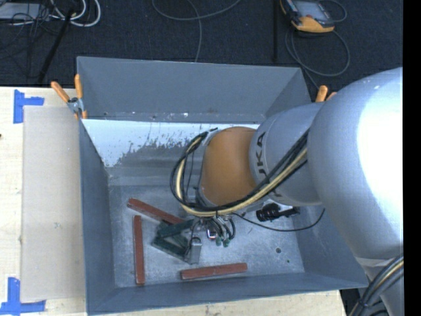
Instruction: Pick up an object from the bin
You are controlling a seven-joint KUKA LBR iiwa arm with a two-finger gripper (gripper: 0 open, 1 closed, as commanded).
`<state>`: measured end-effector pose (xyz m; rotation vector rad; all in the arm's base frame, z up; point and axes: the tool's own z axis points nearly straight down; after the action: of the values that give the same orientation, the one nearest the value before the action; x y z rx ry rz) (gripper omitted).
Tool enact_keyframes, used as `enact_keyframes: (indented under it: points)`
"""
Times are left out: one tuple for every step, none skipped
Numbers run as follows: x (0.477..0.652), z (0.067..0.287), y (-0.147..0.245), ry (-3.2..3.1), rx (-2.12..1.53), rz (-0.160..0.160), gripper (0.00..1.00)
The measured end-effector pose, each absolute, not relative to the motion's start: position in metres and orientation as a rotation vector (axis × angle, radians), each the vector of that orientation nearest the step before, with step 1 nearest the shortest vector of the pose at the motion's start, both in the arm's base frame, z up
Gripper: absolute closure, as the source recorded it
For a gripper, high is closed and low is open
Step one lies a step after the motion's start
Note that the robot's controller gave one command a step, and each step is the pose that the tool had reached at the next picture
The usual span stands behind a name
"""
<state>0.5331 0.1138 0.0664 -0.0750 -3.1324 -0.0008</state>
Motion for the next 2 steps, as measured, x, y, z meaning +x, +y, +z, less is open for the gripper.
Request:
enact_keyframes:
  points:
    - [0.5385, 0.0736, 0.1113, -3.148, -0.08, -0.002, 1.0]
    - [0.5386, 0.0736, 0.1113, -3.148, -0.078, -0.001, 1.0]
